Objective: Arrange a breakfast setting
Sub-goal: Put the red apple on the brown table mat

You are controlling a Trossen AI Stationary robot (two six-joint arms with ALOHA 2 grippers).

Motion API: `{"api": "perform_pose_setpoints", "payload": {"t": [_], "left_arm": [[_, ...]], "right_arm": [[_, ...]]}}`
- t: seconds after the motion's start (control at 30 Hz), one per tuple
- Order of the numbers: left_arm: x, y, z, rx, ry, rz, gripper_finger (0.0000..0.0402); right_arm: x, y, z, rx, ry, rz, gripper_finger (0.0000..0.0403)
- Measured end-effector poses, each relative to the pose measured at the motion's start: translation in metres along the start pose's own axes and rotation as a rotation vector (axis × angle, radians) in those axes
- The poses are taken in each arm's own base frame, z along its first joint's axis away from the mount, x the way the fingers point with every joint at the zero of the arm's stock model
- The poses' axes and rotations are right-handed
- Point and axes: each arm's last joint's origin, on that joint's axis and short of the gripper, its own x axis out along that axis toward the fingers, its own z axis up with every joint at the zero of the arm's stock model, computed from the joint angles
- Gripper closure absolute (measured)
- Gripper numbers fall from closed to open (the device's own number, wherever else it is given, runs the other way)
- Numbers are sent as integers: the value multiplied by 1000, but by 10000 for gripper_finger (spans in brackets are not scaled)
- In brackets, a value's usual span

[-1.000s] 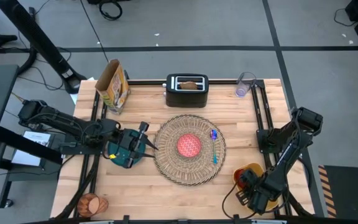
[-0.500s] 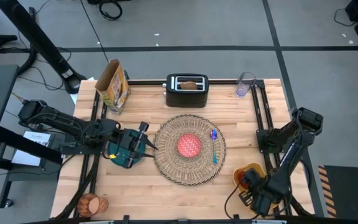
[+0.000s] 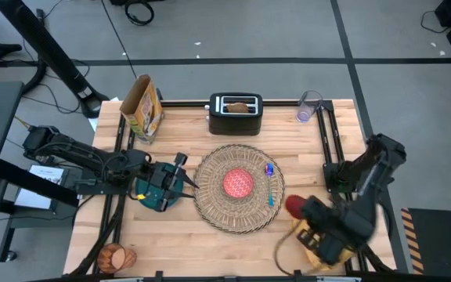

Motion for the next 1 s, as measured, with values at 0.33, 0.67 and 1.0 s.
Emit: {"api": "perform_pose_setpoints", "payload": {"t": [0.33,0.67,1.0], "left_arm": [[-15,5,12,-19,107,79,257],[-50,9,23,-118,317,263,257],[-57,7,13,-203,439,311,257]], "right_arm": [[37,-11,131,-583,2,-96,382],[61,-25,238,-1122,-322,-93,382],[143,0,293,-1752,-257,-550,382]]}}
